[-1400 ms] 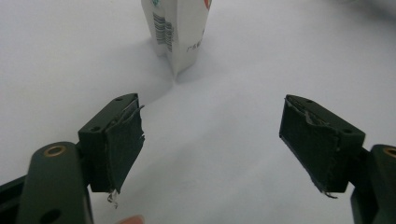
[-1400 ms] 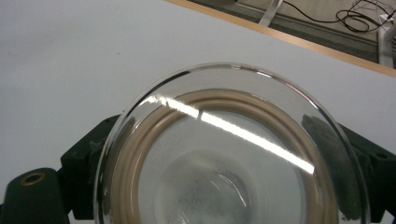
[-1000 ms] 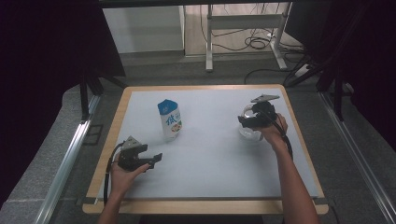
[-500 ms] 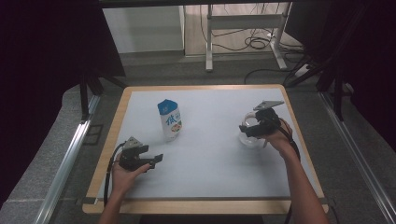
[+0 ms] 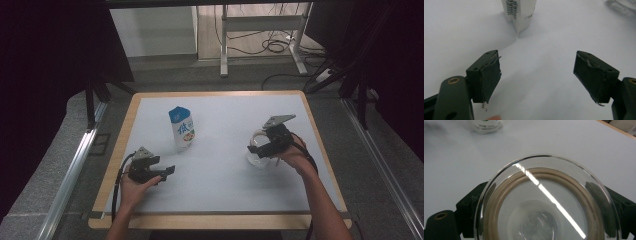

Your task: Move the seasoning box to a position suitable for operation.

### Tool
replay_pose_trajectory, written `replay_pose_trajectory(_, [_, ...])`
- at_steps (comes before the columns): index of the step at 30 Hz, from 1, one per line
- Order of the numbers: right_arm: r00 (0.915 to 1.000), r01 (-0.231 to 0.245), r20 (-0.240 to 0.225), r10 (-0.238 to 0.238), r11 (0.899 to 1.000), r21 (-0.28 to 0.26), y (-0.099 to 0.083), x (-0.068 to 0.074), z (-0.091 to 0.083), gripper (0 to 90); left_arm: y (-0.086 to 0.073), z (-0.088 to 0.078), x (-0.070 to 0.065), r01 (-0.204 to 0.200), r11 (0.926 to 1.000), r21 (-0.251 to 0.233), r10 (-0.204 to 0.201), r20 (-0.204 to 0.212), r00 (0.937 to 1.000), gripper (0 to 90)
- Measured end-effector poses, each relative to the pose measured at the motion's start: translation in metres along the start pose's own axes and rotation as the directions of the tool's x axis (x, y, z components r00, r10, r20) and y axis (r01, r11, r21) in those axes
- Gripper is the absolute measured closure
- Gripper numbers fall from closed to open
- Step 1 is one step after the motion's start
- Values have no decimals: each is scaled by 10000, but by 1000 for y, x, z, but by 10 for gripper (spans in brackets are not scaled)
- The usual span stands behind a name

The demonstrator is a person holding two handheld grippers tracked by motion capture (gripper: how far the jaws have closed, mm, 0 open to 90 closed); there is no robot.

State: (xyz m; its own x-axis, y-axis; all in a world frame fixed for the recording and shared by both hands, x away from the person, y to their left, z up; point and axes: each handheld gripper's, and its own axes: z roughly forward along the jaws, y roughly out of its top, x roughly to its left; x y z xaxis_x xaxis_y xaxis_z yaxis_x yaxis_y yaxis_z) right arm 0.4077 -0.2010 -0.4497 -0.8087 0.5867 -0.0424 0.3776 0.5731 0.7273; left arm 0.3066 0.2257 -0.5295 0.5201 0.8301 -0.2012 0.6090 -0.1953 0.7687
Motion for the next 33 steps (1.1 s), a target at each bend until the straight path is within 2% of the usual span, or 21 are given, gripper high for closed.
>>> replay_pose_trajectory(4, [9992, 270, -281, -269, 9996, 47, 3, 7, 4, 114, 0, 1, -1, -2, 10000, 30, 2, 14, 10000, 215])
replay_pose_trajectory(7, [9969, 646, -463, -631, 9975, 301, 4, 11, 14, 113, 0, 2, -1, -43, 10000, 57, 43, 33, 10000, 215])
replay_pose_trajectory(11, [9943, 865, -659, -837, 9954, 402, 5, 13, 22, 113, -1, 2, -1, -39, 10000, 66, 39, 21, 10000, 215])
replay_pose_trajectory(15, [9934, 949, -679, -922, 9947, 384, 5, 13, 28, 111, -1, 1, -1, -28, 10000, 52, 28, 10, 10000, 215])
replay_pose_trajectory(18, [9959, 713, -576, -695, 9970, 307, 4, 13, 29, 78, -1, 2, -1, -32, 10000, 71, 32, 28, 10000, 215])
replay_pose_trajectory(21, [9985, 502, -212, -497, 9985, 224, 5, 16, 27, 28, -1, 2, -2, -51, 10000, 76, 51, 61, 10000, 214])
replay_pose_trajectory(24, [9999, 76, 133, -73, 9996, -264, 5, 16, 17, 23, -1, 2, -2, -59, 10000, 66, 59, 60, 10000, 214])
replay_pose_trajectory(28, [9986, -442, 220, 476, 9898, -1353, 3, 16, -2, 21, -1, 2, -2, -43, 10000, 50, 43, 42, 10000, 215])
replay_pose_trajectory(30, [9972, -671, 195, 719, 9804, -1852, -1, 16, -10, 35, -1, 2, -2, -19, 10000, 35, 19, 74, 10000, 217])
replay_pose_trajectory(32, [9934, -1018, 259, 1120, 9617, -2543, -7, 14, -20, 68, -1, 1, -2, -9, 10000, 23, 9, 82, 10000, 223])
replay_pose_trajectory(33, [9921, -1104, 272, 1224, 9556, -2731, -9, 13, -24, 85, -1, 1, -2, -3, 10000, -4, 3, 79, 10000, 224])
